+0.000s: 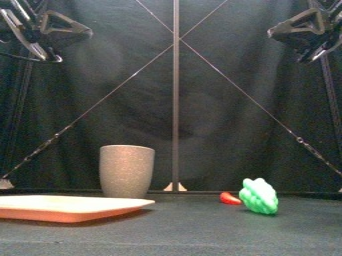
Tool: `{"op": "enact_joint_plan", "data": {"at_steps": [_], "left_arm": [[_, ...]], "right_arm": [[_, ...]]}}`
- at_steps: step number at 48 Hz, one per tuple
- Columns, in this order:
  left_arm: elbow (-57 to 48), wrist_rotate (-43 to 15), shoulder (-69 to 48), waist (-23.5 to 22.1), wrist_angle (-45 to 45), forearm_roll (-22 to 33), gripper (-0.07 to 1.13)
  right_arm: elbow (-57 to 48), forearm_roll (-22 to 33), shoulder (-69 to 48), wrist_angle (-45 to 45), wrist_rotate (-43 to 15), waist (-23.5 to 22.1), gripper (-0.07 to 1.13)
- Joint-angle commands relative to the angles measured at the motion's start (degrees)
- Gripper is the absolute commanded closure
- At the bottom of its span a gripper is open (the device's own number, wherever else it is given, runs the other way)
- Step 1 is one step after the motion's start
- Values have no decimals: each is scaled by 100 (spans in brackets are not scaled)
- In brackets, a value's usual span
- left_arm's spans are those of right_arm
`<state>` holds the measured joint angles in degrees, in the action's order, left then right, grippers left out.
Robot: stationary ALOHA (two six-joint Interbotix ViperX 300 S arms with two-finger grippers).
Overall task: Pick the red chile then place it in the grey bowl
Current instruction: Pick the red chile
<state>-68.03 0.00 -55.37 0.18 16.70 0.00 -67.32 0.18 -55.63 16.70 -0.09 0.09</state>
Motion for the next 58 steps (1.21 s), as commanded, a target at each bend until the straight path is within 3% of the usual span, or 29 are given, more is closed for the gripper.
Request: {"op": "enact_joint_plan", "data": {"at_steps": [1,4,7,21,31,38,58], "left_arm": [[79,-18,-53,44,-53,-26,112],[44,-26,-114,79,-176,-35,111],[0,-26,-149,114,-185,-35,109],[-9,-26,-237,229,-176,-114,109],[-18,-26,-246,229,-185,-132,109],[-18,-26,-237,237,-202,-132,109],[-18,-26,-237,272,-220,-132,109]], "right_arm": [[290,-510,167,70,-193,-62,105],[571,-1459,404,26,-475,-211,102],[791,-2030,712,-44,-686,-466,100],[1512,-3533,2496,-1063,-1055,-1292,100],[1380,-3691,3252,-1872,-1230,-1934,98],[1415,-3665,3604,-1969,-1406,-2083,90],[2083,-3278,4720,-2303,-1626,-2241,25]]}}
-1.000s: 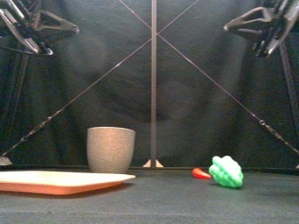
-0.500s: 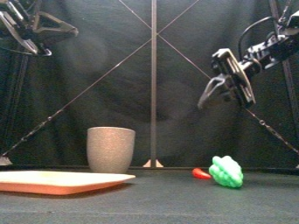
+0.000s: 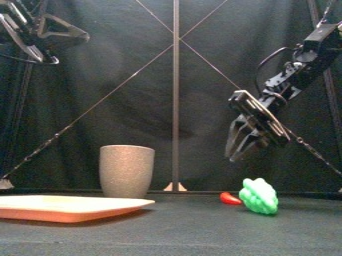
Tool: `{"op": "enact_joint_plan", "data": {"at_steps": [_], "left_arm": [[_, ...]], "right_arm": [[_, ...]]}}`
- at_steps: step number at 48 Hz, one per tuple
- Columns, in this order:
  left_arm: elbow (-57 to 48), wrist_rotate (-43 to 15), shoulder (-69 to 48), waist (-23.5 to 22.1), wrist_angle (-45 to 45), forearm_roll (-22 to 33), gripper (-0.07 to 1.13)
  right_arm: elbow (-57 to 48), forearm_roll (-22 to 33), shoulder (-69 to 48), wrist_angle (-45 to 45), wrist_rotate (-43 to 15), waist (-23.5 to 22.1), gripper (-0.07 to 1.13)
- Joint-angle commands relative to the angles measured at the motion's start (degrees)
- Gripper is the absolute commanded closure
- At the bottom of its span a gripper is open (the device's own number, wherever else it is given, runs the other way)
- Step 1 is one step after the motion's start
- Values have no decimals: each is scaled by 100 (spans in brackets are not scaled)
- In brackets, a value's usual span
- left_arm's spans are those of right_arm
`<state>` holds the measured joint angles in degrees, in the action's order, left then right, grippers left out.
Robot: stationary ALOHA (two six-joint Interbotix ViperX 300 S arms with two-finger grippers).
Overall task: Pick the red chile then place it in the grey bowl
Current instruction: Pick the red chile
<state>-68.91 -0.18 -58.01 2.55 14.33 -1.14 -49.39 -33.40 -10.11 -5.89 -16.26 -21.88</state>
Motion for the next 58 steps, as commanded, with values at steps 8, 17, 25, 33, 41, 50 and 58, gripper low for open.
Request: {"op": "enact_joint_plan", "data": {"at_steps": [8,17,25,33,41,50,58], "left_arm": [[62,-9,26,35,9,-18,109],[44,-9,26,35,9,-18,109],[44,-9,26,44,9,-18,109],[44,-9,26,53,9,-18,109],[44,-9,18,53,9,-18,109],[44,-9,26,53,9,-18,109],[44,-9,18,44,9,-18,109]], "right_arm": [[615,308,642,-70,-18,-114,18],[738,466,958,-176,-18,-343,18],[633,536,940,-325,-62,-492,18],[580,545,1002,-343,-88,-510,18],[668,545,1239,-360,-88,-510,18],[923,545,1512,-369,-88,-466,18],[1090,554,1696,-492,-88,-457,19]]}}
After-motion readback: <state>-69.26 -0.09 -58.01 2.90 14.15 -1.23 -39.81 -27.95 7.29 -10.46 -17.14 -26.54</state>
